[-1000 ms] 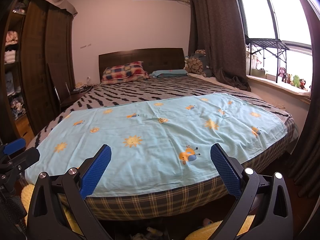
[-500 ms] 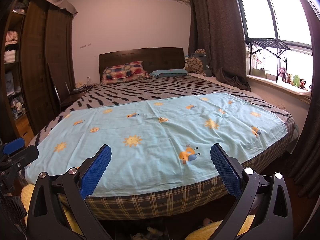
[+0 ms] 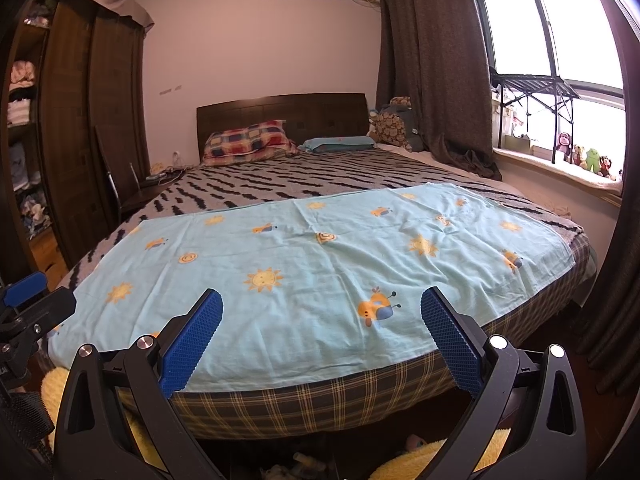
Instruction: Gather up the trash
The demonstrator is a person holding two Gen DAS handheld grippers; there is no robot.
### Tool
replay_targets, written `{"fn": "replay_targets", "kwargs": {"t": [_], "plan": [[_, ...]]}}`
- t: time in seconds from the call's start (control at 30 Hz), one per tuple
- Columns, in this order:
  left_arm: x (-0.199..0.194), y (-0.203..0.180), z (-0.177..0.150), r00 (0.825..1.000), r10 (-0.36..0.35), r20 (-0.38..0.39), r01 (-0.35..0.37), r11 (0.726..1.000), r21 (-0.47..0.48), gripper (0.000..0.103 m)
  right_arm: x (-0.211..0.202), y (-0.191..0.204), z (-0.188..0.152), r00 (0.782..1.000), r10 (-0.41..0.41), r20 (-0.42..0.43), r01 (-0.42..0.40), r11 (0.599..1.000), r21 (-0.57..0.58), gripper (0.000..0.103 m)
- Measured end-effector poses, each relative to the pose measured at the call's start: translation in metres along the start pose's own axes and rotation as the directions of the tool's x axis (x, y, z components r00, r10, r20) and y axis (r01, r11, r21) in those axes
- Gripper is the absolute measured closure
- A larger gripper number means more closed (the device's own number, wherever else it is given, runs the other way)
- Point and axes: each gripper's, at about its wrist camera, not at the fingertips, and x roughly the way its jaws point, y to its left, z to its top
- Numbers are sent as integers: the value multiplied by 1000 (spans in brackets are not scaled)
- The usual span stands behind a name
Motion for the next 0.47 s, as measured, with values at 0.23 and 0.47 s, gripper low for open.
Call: {"fn": "replay_targets", "kwargs": {"t": [0.23, 0.47], "plan": [[0, -1, 1, 1000, -14, -8, 14, 1000, -10, 8, 0, 0, -1, 1000, 0, -1, 0, 1000, -1, 3], [-1, 1, 2, 1000, -20, -9, 20, 999, -27, 8, 0, 0, 0, 1000, 0, 1, 0, 1000, 1, 3]]}}
